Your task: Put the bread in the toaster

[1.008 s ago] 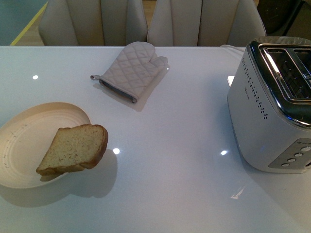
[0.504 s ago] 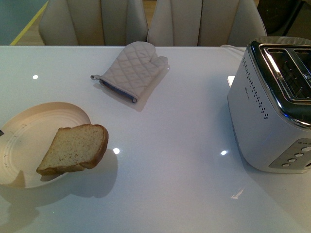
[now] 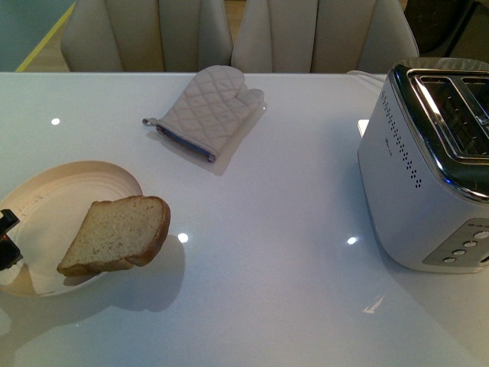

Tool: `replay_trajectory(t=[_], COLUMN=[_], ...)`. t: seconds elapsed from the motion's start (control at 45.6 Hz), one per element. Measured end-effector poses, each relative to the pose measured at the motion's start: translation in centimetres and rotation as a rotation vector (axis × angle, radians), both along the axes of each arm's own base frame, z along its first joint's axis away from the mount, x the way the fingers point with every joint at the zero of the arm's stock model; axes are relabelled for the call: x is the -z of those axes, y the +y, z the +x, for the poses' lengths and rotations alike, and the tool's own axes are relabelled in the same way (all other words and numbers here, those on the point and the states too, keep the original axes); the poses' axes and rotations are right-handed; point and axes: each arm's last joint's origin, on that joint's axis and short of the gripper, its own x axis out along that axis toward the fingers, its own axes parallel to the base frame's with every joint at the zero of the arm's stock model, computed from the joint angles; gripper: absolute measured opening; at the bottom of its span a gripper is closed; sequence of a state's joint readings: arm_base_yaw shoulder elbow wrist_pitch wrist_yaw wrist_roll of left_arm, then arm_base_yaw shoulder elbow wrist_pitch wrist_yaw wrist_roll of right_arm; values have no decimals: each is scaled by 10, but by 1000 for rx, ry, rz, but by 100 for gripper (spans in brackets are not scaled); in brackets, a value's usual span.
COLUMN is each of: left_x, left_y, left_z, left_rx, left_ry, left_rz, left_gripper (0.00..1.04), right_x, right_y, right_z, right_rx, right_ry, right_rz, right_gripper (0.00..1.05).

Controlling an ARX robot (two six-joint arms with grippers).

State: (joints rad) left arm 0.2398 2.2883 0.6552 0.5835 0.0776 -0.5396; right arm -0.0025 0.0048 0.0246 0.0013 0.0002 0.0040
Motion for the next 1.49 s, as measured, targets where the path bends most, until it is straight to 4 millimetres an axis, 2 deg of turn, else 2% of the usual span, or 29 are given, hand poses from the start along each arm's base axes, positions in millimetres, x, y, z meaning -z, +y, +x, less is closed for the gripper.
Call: replay_trajectory(t=[0.219,0.285,0.351,0.657,0.745,0.854,0.986,1.052,1.205,1.315,1.402,1.49], left_x=[5,4,2,2,2,0,-7,-16,-36,-58,-93,-120], left_y=[-27,-37,-47,-104,-113,-122,-126,-124,-110,-94,-79,-72], left_z=[0,0,-1,-14,-15,-18,-19,-16,-13,-13,-19,-25], left_rx=[35,32,37,93,99,102,82,56,-8,-55,-71,-67], left_ry=[30,23,22,48,46,45,26,-9,-95,-195,-337,-438], left_rz=[-21,-48,-60,-130,-146,-150,-158,-156,-130,-80,-17,13], left_gripper=[13,7,4,4,4,16,36,48,68,82,97,98], right_x=[0,0,0,0,0,0,0,0,0,0,0,0], right_y=[0,0,0,0,0,0,0,0,0,0,0,0], right_z=[0,0,0,0,0,0,0,0,0,0,0,0], right_rx=[0,0,0,0,0,0,0,0,0,0,0,0], right_ry=[0,0,0,0,0,0,0,0,0,0,0,0], right_rz=[0,0,0,0,0,0,0,0,0,0,0,0], right_gripper=[96,96,96,96,96,96,96,96,96,96,96,96])
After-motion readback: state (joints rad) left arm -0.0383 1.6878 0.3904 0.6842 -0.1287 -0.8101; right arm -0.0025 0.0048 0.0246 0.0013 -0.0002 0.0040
